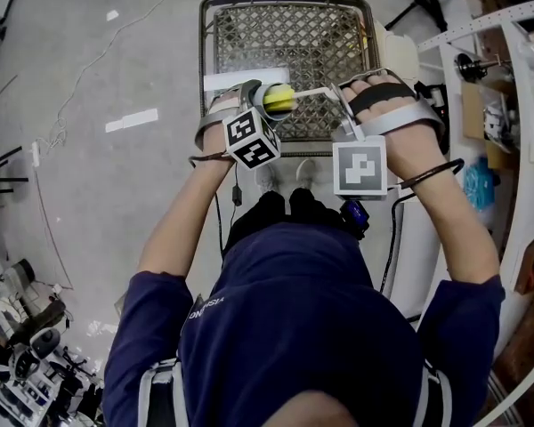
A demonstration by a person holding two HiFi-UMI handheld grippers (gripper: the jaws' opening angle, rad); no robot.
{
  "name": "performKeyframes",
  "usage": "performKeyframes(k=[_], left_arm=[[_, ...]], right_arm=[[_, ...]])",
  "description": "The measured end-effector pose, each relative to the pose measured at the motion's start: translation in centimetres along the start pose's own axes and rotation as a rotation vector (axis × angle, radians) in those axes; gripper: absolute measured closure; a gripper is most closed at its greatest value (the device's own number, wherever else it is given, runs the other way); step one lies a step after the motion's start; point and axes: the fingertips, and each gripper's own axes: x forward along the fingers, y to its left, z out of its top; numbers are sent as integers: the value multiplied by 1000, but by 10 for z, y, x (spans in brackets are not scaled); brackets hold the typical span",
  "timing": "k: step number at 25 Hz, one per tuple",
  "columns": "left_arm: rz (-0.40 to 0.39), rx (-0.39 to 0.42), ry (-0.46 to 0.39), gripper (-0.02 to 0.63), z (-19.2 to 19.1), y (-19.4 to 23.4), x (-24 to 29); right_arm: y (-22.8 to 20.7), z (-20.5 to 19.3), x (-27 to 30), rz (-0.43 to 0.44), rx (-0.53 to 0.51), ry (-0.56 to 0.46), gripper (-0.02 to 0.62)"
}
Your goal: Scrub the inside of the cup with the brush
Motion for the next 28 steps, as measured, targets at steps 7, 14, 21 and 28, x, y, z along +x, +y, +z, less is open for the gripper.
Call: performKeyframes(k=[7, 14, 21, 28], left_arm=[[-18, 6, 63, 247, -14, -2, 5], [-50, 33, 74, 247, -14, -17, 10], [-41, 34, 92, 247, -17, -13, 9], [-53, 30, 92, 247, -14, -17, 10]], right_arm=[[31, 7, 1, 40, -50, -14, 566], [20, 19, 2, 5, -4, -49, 566], [39, 15, 1, 54, -24, -33, 566], [25, 26, 4, -14, 56, -90, 566]])
